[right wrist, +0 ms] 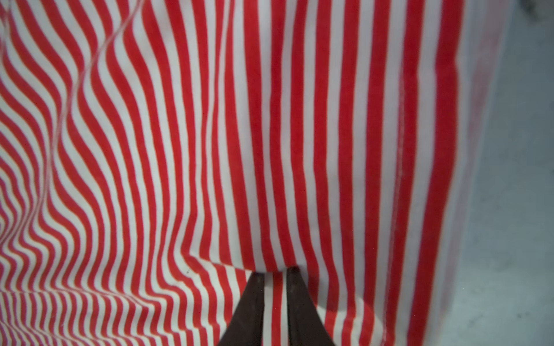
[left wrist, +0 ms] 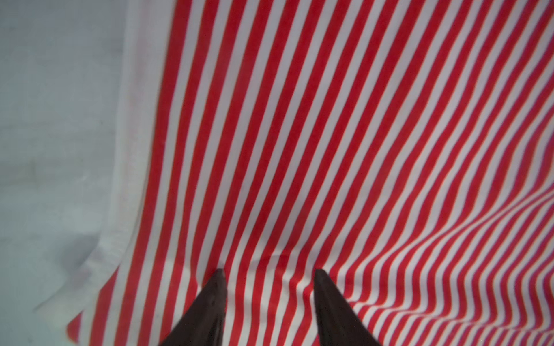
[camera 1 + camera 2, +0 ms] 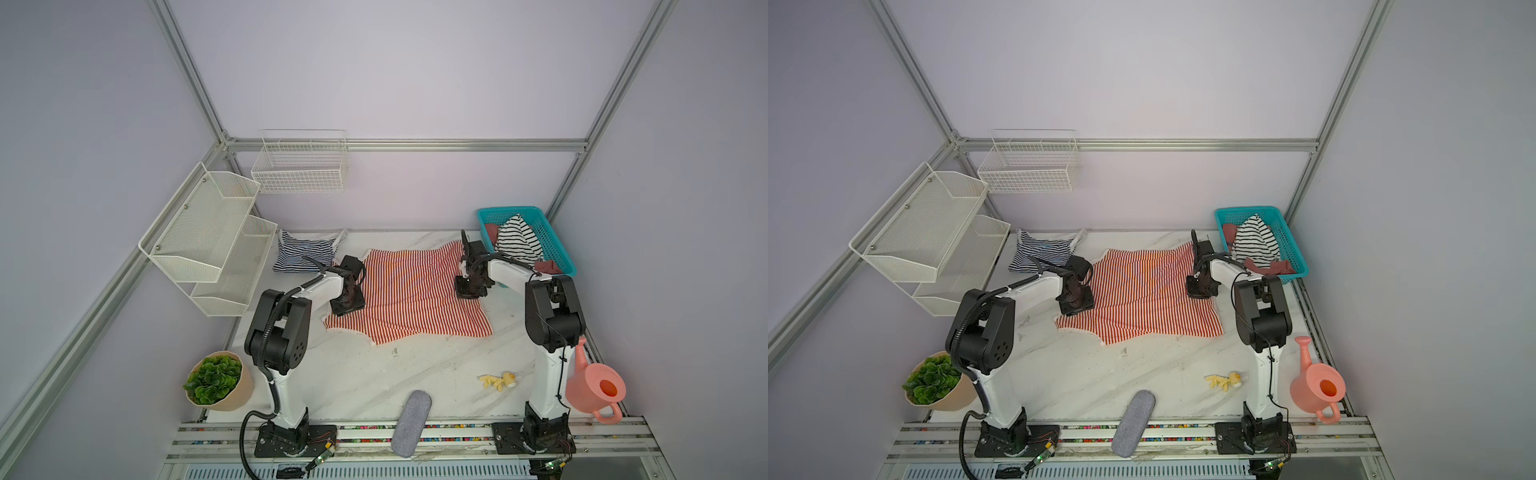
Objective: Fold and stack tank tops
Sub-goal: Rotate the tank top at the center of the table, then fold the tank top at the top-center of the table.
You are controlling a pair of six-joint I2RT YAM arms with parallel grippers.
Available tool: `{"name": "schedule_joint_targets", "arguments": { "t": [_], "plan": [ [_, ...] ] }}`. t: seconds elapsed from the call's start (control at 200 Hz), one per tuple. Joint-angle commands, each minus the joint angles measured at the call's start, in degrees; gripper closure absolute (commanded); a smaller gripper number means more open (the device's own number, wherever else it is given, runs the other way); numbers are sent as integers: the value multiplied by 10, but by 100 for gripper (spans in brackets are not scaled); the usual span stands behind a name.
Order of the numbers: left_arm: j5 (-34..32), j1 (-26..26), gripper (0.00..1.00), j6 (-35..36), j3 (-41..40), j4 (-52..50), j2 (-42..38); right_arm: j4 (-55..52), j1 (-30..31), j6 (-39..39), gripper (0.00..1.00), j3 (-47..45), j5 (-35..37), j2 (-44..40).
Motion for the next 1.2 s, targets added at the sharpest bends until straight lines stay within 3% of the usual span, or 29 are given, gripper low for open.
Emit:
{"name": "schedule_joint_targets", "arguments": {
  "t": [0.0,0.105,0.235,0.31,0.44,0.595,0.74,0.9,1.195],
  "plan": [
    [4,-4,40,23,70,-21,-79,-16,-2,-9,74,-2,3,-61],
    [10,-11,32,33,65,-23,-137,-30,-2,9,64,-29,15,-119],
    [7,-35,34,40,26,-33,-212,-52,-2,30,58,-85,54,-188],
    [5,-64,39,45,-9,-38,-247,-61,-2,49,58,-120,73,-222],
    [3,-137,49,31,-62,-64,-282,-59,-2,77,73,-174,77,-280],
    [9,-219,52,-10,-116,-77,-266,-66,-4,97,73,-200,80,-316],
    [0,-256,41,-49,-139,-74,-215,-71,-5,111,67,-225,83,-313],
    [-23,-260,33,-80,-148,-66,-194,-79,-9,122,61,-251,97,-312],
    [-58,-258,27,-126,-147,-59,-173,-82,-17,125,58,-280,115,-296]
  ]
}}
